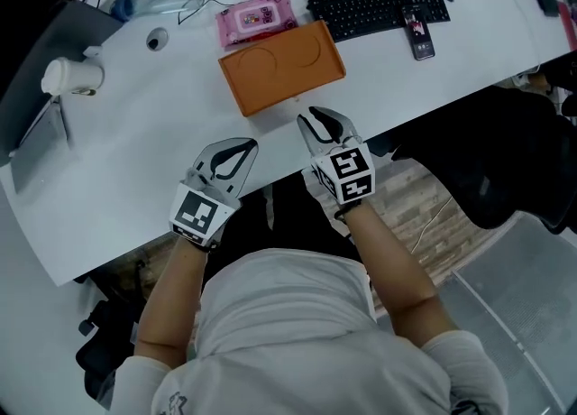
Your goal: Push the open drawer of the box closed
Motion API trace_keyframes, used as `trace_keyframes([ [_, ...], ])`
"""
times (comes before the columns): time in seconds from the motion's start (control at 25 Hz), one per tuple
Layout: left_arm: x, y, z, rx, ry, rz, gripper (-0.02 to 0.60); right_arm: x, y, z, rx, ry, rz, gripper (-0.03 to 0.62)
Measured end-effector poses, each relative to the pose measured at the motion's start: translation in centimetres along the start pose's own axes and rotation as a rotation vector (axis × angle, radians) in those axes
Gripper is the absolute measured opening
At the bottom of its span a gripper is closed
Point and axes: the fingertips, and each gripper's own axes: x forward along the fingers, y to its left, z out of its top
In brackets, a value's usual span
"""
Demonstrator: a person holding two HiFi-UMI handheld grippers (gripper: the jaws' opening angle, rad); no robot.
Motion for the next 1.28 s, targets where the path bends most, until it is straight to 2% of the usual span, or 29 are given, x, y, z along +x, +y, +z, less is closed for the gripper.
trace_keyframes([
  [0.16,-2.6,-1.3,2.1,0.035,-0.030,-0.018,-0.002,-3.3,2.0,1.9,0.014,-0.055,-0.031,0.101],
  [0.32,-5.5,-3.0,4.2,0.033,-0.066,-0.038,-0.002,-7.3,4.4,4.0,0.005,-0.121,-0.066,0.100],
  [0.52,-9.2,-5.0,7.8,0.039,-0.125,-0.044,-0.002,-12.2,7.8,7.0,-0.024,-0.208,-0.094,0.067],
  [0.84,-13.8,-6.9,12.1,0.103,-0.191,-0.061,-0.002,-18.1,12.3,12.1,-0.068,-0.357,-0.131,0.027],
  [0.92,-14.7,-7.3,12.7,0.111,-0.212,-0.070,-0.002,-19.1,13.0,12.7,-0.083,-0.384,-0.145,0.006],
  [1.28,-18.6,-10.1,14.3,0.104,-0.275,-0.105,-0.002,-23.8,15.8,13.1,-0.117,-0.419,-0.195,0.003],
])
